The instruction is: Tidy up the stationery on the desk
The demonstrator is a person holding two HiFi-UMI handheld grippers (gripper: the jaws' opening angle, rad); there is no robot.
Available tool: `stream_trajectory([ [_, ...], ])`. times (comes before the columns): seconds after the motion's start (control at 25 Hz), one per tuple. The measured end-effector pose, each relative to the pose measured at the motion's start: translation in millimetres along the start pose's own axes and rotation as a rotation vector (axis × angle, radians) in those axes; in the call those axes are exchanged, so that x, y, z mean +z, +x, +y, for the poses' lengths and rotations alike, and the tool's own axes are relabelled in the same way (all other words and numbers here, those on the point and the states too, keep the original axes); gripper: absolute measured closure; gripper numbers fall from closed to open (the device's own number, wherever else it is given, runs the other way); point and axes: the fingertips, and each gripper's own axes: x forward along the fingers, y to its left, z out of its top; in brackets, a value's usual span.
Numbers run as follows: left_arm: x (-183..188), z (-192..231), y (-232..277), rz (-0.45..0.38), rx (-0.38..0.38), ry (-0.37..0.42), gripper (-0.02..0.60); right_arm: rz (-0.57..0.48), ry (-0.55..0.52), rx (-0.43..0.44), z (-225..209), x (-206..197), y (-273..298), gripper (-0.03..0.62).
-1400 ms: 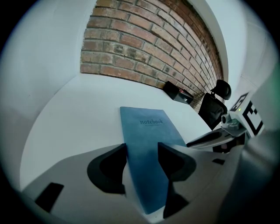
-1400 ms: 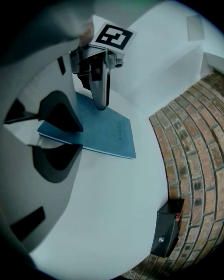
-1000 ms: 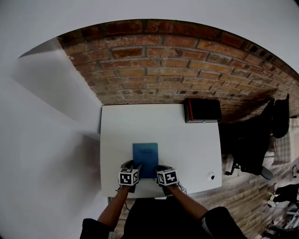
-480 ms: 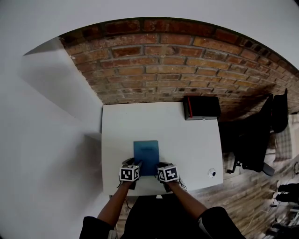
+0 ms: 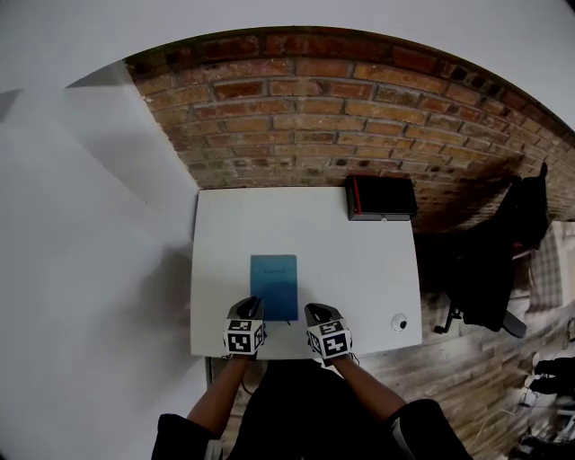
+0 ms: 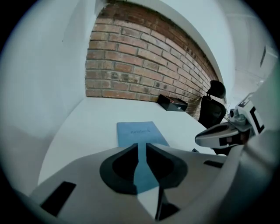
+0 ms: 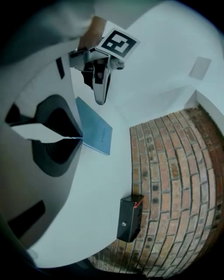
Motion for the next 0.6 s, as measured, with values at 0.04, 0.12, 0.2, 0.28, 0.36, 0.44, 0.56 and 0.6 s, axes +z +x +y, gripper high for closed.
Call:
stream_trajectory([
  [0.04, -3.5, -7.0, -5.7, -0.012, -0.002, 0.008, 0.527, -0.014, -0.01, -0.011, -3.0, -4.2, -10.1, 0.565],
  [0.12, -9.6, -20.0, -16.6, -0.035, -0.005, 0.019, 0.551, -0.031, -0.021, -0.035, -11.2, -16.2, -28.4, 0.571],
  [0.2, -13.8, -34.0, -25.1, -0.052, -0.016, 0.033, 0.561, -0.04, -0.024, -0.059, -22.2, -29.5, -43.8, 0.571],
  [0.28, -20.5, -50.4, -31.3, -0.057, -0.04, 0.044, 0.565, -0.044, -0.027, -0.079, -32.5, -43.6, -57.6, 0.572],
  [0.36, -30.3, -67.2, -37.2, -0.05, -0.063, 0.052, 0.565, -0.039, -0.042, -0.088, -37.6, -59.1, -69.5, 0.571],
  [0.44, -39.8, -83.2, -44.8, -0.04, -0.077, 0.054, 0.565, -0.025, -0.068, -0.083, -38.3, -74.8, -77.4, 0.571],
  [0.56, -52.4, -105.7, -55.2, -0.023, -0.095, 0.053, 0.565, 0.013, -0.1, -0.072, -37.8, -93.8, -80.7, 0.571],
  [0.6, -56.7, -113.1, -58.0, -0.015, -0.103, 0.057, 0.565, 0.027, -0.104, -0.071, -37.9, -98.8, -80.1, 0.569],
])
